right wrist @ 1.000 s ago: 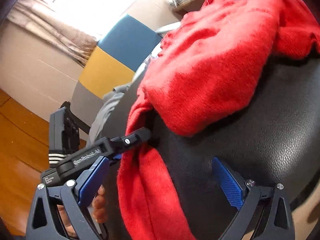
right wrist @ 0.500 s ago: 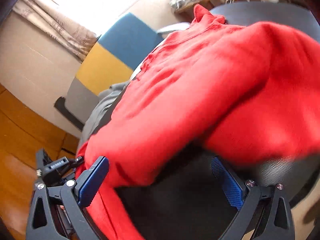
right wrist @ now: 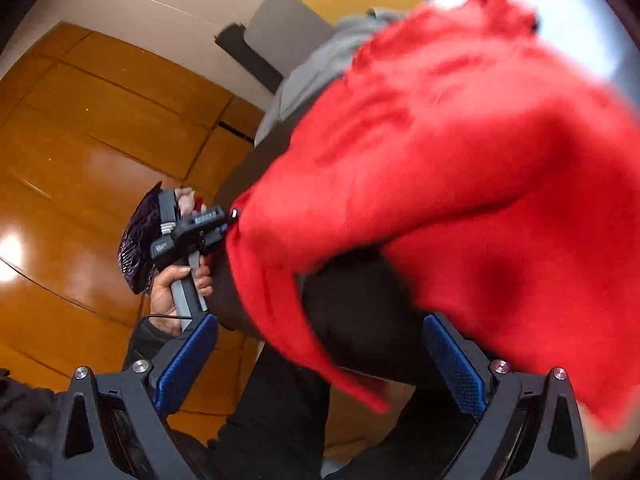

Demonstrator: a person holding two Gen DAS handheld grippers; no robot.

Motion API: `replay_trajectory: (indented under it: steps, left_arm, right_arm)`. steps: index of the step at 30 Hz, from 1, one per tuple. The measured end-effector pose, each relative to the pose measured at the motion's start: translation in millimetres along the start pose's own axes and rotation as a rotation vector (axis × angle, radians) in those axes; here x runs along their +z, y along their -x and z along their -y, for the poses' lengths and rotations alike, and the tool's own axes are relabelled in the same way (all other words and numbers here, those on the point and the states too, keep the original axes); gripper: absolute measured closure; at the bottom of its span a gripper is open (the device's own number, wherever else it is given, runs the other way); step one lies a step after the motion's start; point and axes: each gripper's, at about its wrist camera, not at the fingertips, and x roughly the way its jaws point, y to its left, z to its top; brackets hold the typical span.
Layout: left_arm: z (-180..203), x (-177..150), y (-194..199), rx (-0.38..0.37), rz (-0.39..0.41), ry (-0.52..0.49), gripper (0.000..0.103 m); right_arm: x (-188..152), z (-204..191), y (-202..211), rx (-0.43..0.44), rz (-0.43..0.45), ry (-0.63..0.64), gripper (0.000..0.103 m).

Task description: Fold clothes

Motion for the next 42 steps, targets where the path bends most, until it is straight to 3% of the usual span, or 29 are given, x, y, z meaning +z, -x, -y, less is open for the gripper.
replay_trajectory:
  steps: [3, 5, 8, 9, 12, 13, 17, 19, 21, 25, 26, 28, 29, 32, 35, 39, 41, 42]
  left_arm:
    - [-10, 16, 18, 0.021, 0.032, 0.003, 0.08]
    - [-20, 18, 35, 0.02, 0.063, 0.019, 0.079]
    - [-28, 7, 58, 0.008, 0.122, 0.012, 0.075]
    - [-30, 0, 63, 0.026, 0.132, 0.003, 0.07]
    - [-34, -18, 72, 0.089, 0.137, -0.022, 0.068]
    - [-33, -25, 78, 0.07, 0.145, -0.028, 0.068]
    - [-2, -60, 99, -0.204, 0.157, -0.185, 0.068]
    - [19, -80, 100, -0.22, 0.157, -0.314, 0.066]
    - [41, -100, 89, -0.189, 0.134, -0.43, 0.061]
    - [62, -125, 60, -0.151, 0.093, -0.547, 0.06]
    - [67, -128, 53, -0.092, 0.115, -0.571, 0.06]
    - [70, -123, 45, -0.054, 0.159, -0.567, 0.06]
    - [67, -120, 43, -0.071, 0.17, -0.532, 0.06]
    - [54, -109, 26, -0.159, 0.113, -0.434, 0.052]
    - [40, -100, 5, -0.233, 0.031, -0.328, 0.051]
    - [49, -104, -6, -0.316, 0.003, -0.309, 0.051]
    - [62, -105, -5, -0.348, 0.004, -0.367, 0.055]
    - [67, -104, -4, -0.367, -0.003, -0.383, 0.076]
  right_arm:
    - [7, 11, 42, -0.196, 0.154, 0.01, 0.0]
    - [13, 24, 58, -0.36, 0.208, 0.001, 0.0]
    - [12, 32, 51, -0.418, 0.184, 0.007, 0.0]
    - [11, 32, 45, -0.428, 0.167, 0.022, 0.0]
    - [3, 30, 24, -0.492, 0.092, 0.126, 0.0]
    - [1, 28, 17, -0.501, 0.071, 0.162, 0.0]
    - [-4, 3, -15, -0.442, 0.007, 0.308, 0.0]
    - [-4, 1, -28, -0.416, -0.041, 0.332, 0.0]
    - [-4, 3, -40, -0.386, -0.09, 0.335, 0.0]
    - [-13, 0, -49, -0.365, -0.131, 0.365, 0.0]
    - [-15, 0, -50, -0.365, -0.131, 0.368, 0.0]
    - [-13, 4, -52, -0.371, -0.111, 0.358, 0.0]
    - [-12, 6, -54, -0.373, -0.1, 0.352, 0.0]
    - [-11, 12, -50, -0.367, -0.06, 0.332, 0.0]
    - [-14, 13, -51, -0.382, -0.036, 0.369, 0.0]
    - [-22, 0, -70, -0.495, -0.078, 0.498, 0.0]
    - [-25, -9, -82, -0.565, -0.108, 0.57, 0.002]
    - [-25, -11, -81, -0.57, -0.106, 0.58, 0.01]
